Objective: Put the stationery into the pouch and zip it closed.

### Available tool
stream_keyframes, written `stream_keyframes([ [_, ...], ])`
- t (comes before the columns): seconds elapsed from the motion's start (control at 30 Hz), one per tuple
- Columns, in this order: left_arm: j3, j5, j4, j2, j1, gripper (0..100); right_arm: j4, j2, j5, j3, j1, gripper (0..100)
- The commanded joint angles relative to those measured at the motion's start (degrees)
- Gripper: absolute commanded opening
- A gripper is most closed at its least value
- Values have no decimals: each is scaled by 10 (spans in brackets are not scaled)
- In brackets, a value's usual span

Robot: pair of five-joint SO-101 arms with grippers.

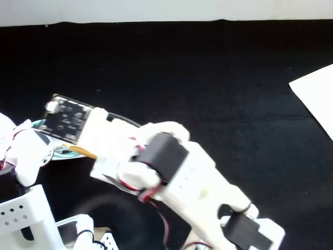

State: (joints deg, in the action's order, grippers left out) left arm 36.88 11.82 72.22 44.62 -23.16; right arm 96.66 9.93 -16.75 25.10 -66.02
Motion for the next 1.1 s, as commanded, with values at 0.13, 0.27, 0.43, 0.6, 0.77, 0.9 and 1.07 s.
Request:
stream_keyframes([
  [0.13,71,-4,21,-14,58,7,-57,-87,-93,6,-9,6],
  [0.27,71,-4,19,-14,58,7,-60,-102,-114,6,-6,6],
  [0.43,71,-4,18,-14,58,7,-82,-83,-89,7,11,63],
  [0.6,71,-4,18,-14,58,7,-129,-42,-17,7,48,288],
  [0.77,71,-4,18,-14,58,7,-131,-28,-15,20,49,286],
  [0.9,71,-4,18,-14,57,7,-104,-28,-14,116,50,286],
  [1.07,71,-4,18,-14,55,7,-48,-32,-14,243,47,286],
])
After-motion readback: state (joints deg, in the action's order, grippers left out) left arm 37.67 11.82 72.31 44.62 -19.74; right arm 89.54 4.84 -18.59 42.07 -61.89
